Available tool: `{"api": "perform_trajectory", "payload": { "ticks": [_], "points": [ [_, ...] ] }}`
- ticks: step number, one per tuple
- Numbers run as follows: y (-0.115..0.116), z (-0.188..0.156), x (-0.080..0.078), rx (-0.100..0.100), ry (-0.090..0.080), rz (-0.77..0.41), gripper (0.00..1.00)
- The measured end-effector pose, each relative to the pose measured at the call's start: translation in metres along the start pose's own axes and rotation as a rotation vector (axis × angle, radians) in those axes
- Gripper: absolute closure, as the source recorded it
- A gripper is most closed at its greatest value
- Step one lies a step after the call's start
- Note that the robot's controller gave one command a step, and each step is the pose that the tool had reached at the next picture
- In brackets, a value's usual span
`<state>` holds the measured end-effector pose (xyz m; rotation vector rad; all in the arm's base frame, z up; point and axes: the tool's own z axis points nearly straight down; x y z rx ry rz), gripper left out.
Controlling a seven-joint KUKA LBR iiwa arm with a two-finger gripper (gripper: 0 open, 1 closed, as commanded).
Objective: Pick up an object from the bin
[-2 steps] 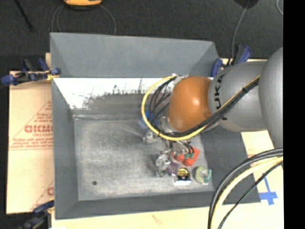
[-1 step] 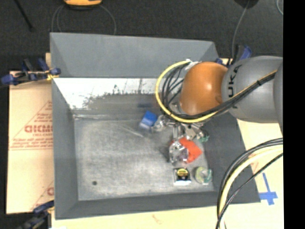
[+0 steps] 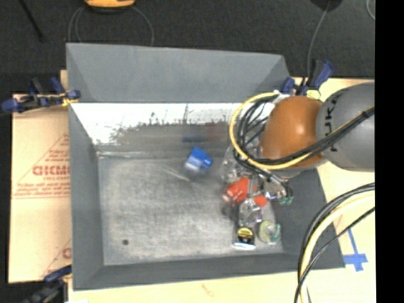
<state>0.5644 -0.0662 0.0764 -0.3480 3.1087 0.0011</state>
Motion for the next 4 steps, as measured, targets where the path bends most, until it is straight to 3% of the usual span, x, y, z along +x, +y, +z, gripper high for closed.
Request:
{"api": "perform_trajectory", "payload": {
  "ticks": [1, 2, 3, 4],
  "points": [
    [-0.051, -0.005, 0.018, -0.001, 0.002, -0.073, 0.0],
    [-0.079, -0.003, 0.009, -0.005, -0.008, -0.381, 0.0],
    [-0.079, -0.004, 0.009, -0.004, -0.008, -0.376, 1.0],
    [-0.072, -0.133, 0.003, 0.004, 0.003, -0.381, 1.0]
  ]
}}
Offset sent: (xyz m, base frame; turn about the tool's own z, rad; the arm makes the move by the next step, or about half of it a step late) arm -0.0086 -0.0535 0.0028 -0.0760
